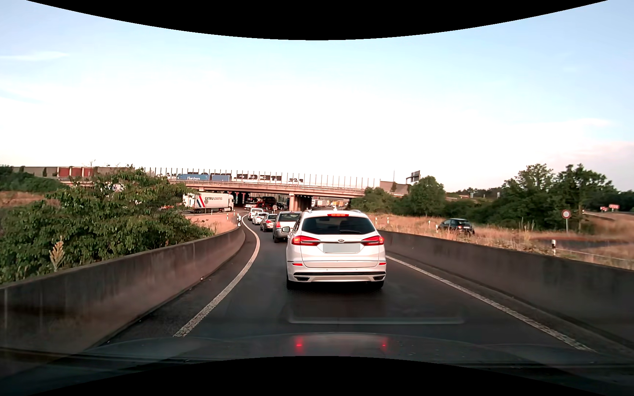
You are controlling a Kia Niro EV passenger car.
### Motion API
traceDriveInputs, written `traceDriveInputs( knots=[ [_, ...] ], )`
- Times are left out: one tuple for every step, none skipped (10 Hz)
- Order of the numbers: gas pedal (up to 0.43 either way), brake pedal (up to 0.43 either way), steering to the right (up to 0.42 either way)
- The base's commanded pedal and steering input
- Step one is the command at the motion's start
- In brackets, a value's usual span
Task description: Follow the waypoints while adhering to traffic rules and regulations
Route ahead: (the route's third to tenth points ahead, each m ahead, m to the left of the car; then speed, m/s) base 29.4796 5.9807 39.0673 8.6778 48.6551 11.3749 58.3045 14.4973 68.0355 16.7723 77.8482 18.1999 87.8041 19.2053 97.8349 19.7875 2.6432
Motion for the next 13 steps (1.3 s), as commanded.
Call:
traceDriveInputs(
  knots=[
    [0.0, 0.0, -0.091],
    [0.0, 0.0, -0.093],
    [0.0, 0.0, -0.092],
    [0.0, 0.0, -0.093],
    [0.0, 0.0, -0.092],
    [0.0, 0.0, -0.092],
    [0.0, 0.0, -0.092],
    [0.0, 0.0, -0.089],
    [0.0, 0.0, -0.085],
    [0.0, 0.0, -0.083],
    [0.0, 0.0, -0.082],
    [0.0, 0.006, -0.081],
    [0.0, 0.006, -0.078]
  ],
)
